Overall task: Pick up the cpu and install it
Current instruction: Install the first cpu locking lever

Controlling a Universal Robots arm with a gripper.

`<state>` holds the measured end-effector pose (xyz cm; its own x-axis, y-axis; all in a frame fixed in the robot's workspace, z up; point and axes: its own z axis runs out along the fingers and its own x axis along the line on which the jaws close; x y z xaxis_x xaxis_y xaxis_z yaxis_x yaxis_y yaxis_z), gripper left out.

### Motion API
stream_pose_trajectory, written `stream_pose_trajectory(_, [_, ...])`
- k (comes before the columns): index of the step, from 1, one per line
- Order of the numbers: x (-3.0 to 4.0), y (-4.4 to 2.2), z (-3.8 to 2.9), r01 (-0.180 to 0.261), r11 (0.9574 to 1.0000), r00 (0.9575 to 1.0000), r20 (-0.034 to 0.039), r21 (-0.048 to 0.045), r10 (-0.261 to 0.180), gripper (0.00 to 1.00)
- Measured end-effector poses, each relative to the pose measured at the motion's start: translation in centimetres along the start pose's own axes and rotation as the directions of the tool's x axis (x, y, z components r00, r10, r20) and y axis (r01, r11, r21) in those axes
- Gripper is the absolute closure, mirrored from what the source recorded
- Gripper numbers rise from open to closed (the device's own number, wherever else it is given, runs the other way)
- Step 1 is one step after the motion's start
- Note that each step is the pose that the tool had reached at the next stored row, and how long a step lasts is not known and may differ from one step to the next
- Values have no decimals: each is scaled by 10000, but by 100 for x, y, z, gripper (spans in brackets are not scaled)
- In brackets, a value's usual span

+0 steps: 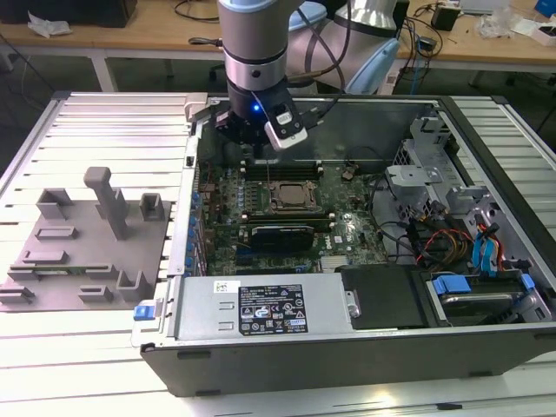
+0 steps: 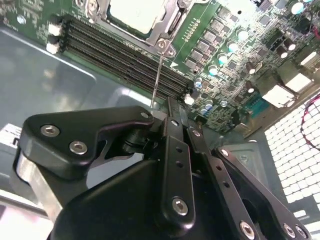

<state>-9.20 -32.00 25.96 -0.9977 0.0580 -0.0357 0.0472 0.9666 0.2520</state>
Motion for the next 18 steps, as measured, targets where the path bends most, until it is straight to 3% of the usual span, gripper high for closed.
stream_pose_trajectory(3, [1,-3,12,-522,9986,9985,135,18,522,89])
stream_pose_trajectory(8, [1,-7,28,-1301,9915,9909,341,27,1299,89])
stream_pose_trajectory(12, [1,-11,40,-2227,9749,9732,589,18,2222,89])
stream_pose_trajectory(13, [1,-11,44,-2480,9688,9667,657,11,2474,89])
stream_pose_trajectory(15, [0,-12,47,-2684,9633,9609,712,4,2677,89])
stream_pose_trajectory(18, [-4,-14,54,-3113,9503,9470,828,-15,3103,89])
